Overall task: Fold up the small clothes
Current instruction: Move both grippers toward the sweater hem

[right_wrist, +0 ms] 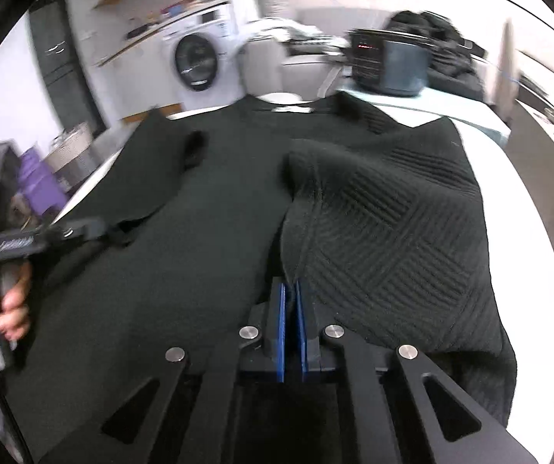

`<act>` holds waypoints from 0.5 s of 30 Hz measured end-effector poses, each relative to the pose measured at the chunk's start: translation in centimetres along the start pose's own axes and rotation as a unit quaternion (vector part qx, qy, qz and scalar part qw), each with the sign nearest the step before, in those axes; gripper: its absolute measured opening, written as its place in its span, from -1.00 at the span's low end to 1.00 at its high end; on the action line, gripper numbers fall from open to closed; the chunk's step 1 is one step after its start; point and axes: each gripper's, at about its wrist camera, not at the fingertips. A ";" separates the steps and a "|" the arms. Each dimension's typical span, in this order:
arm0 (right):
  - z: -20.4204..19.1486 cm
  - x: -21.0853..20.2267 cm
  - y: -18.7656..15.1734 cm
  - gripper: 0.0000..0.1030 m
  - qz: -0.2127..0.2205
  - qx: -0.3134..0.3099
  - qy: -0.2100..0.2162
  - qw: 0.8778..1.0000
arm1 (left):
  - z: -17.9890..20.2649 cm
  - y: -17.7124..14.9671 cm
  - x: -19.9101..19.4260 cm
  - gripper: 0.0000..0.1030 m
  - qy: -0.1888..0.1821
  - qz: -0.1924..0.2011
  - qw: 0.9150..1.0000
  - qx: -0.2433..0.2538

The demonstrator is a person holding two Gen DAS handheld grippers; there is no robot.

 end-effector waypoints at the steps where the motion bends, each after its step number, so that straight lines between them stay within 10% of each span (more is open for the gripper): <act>1: -0.2 0.3 -0.1 -0.89 -0.008 -0.008 -0.007 1.000 | -0.1 -0.3 -0.4 -0.02 0.003 0.000 1.000 -0.002; 5: 1.1 0.8 -0.3 -0.56 -0.027 0.014 -0.035 0.999 | -0.5 -1.6 -2.5 0.00 0.016 0.001 1.000 -0.013; 8: 1.2 -1.5 -0.6 -0.33 0.008 0.014 -0.022 1.000 | -0.7 -3.0 -4.5 0.41 0.029 0.011 0.999 -0.016; 15: 1.4 -1.3 -2.7 -0.31 -0.034 0.025 -0.046 0.998 | -0.2 -7.0 -7.8 0.68 0.084 0.006 0.996 0.008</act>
Point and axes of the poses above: each gripper's, at about its wrist camera, not at the fingertips, and x roughly the way its jaws point, z to its right, y to its top, and after that the axes turned 5 degrees about x, right-handed
